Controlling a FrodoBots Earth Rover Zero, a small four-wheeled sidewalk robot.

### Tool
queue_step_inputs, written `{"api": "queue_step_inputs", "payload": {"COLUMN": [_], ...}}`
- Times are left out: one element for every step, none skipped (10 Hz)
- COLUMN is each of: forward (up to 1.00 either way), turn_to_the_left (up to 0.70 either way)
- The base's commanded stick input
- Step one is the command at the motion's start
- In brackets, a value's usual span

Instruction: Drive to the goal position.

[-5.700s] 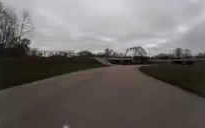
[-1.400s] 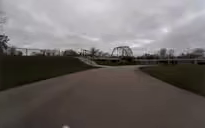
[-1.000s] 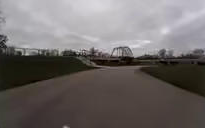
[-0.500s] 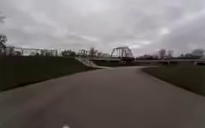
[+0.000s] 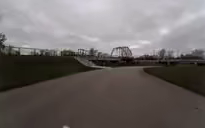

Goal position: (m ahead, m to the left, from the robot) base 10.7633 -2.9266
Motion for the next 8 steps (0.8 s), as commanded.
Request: {"api": "queue_step_inputs", "payload": {"forward": [1.00, 1.00, 1.00, 1.00, 1.00, 1.00, 1.00, 1.00], "turn_to_the_left": [0.00, 0.00, 0.00, 0.00, 0.00, 0.00, 0.00, 0.00]}}
